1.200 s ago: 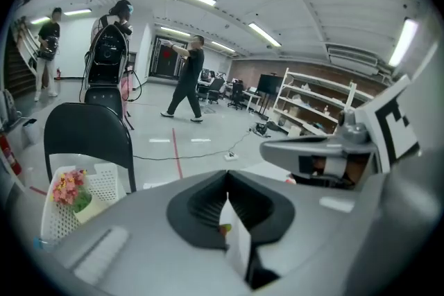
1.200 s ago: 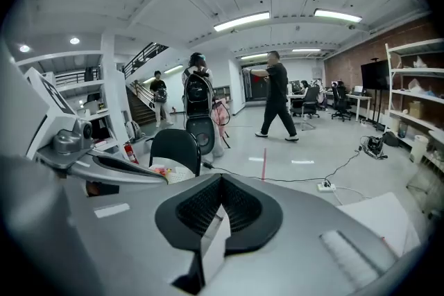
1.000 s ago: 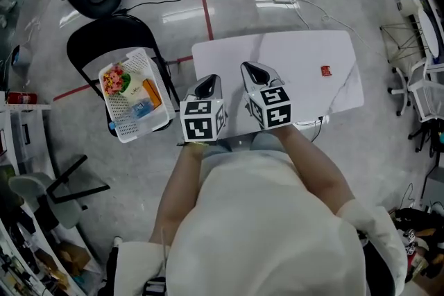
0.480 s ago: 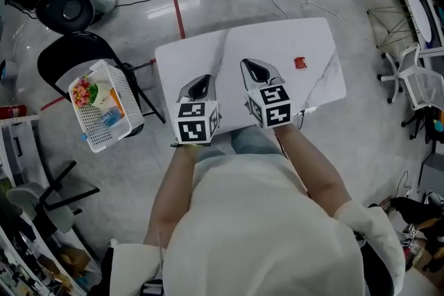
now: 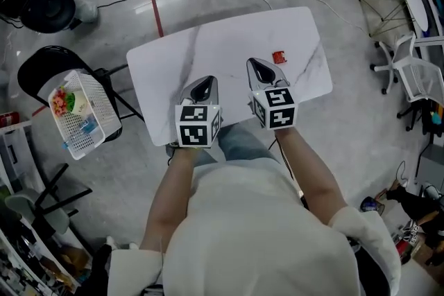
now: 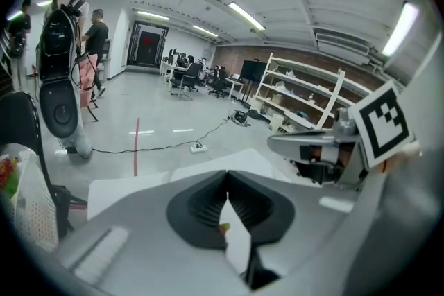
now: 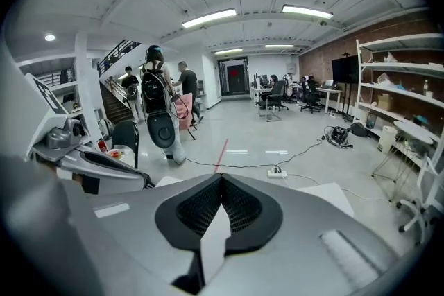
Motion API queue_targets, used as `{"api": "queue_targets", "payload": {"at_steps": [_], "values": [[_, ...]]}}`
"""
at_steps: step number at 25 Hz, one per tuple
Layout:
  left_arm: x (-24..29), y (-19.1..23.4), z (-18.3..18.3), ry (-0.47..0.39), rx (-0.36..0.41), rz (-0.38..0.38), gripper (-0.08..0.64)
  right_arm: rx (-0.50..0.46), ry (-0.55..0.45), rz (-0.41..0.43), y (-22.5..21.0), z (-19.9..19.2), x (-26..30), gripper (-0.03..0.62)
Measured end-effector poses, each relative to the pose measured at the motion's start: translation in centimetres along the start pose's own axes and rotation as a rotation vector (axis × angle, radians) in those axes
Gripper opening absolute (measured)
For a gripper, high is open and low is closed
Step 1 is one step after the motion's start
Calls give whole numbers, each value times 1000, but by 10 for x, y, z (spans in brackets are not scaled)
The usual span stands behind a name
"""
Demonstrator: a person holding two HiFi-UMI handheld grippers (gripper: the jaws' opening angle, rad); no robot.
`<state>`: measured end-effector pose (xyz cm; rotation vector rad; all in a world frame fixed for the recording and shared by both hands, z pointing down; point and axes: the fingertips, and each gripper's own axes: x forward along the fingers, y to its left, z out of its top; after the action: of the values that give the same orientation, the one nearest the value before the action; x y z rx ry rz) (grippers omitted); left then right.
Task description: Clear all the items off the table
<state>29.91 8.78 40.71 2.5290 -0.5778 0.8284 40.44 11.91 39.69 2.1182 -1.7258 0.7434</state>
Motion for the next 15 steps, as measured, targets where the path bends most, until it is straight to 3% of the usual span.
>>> {"api": "queue_targets", "payload": {"at_steps": [15], "values": [[116,-59,-40,113,46,-64,9,117,146,-167,-139,-101,21,-2]]}}
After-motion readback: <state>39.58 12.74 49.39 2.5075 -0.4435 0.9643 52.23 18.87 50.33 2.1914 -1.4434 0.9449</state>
